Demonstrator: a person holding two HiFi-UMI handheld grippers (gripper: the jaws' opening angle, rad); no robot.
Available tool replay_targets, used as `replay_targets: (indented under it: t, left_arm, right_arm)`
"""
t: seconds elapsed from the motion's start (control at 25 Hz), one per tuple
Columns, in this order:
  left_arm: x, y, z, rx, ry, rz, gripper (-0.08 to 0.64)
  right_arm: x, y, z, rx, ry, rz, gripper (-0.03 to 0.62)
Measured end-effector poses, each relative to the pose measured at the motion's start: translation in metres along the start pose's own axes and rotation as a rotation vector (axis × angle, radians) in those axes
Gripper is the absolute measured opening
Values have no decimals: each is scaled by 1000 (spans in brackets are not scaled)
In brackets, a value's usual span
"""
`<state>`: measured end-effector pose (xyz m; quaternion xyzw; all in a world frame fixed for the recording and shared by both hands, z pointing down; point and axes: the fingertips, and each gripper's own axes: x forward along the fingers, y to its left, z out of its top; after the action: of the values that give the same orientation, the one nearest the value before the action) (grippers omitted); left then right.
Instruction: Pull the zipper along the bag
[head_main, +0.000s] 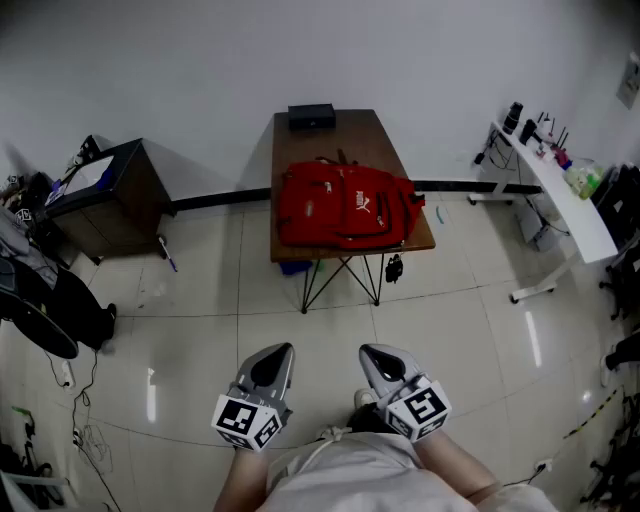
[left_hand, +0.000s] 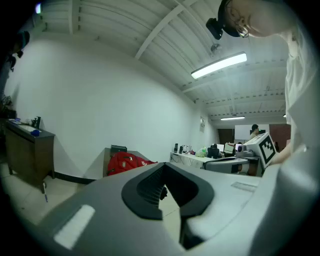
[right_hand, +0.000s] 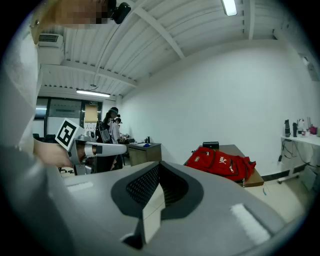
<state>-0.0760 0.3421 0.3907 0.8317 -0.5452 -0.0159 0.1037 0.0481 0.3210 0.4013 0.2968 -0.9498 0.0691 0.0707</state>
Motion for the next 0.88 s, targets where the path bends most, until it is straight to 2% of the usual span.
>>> replay_targets:
  t: [0.2,0.4,0.56,0.68,0.88]
  left_arm:
    - [4,18,0,-10,1,19,6]
    - [40,42,-6,-8,22,46,6]
    - [95,72,7,-14,-2,66,6]
    - [150,94,26,12,-24,64,6]
    - [244,129,46,-8,-30,86,6]
  right_arm:
    - [19,-4,7,0,-5,29,2]
    - [55,-46,1,22,-2,50,2]
    - [100,-99,12,39,-18,79,2]
    - [135,-148,33,43,-44,103,2]
    - [192,-230,57,-24,-31,128,2]
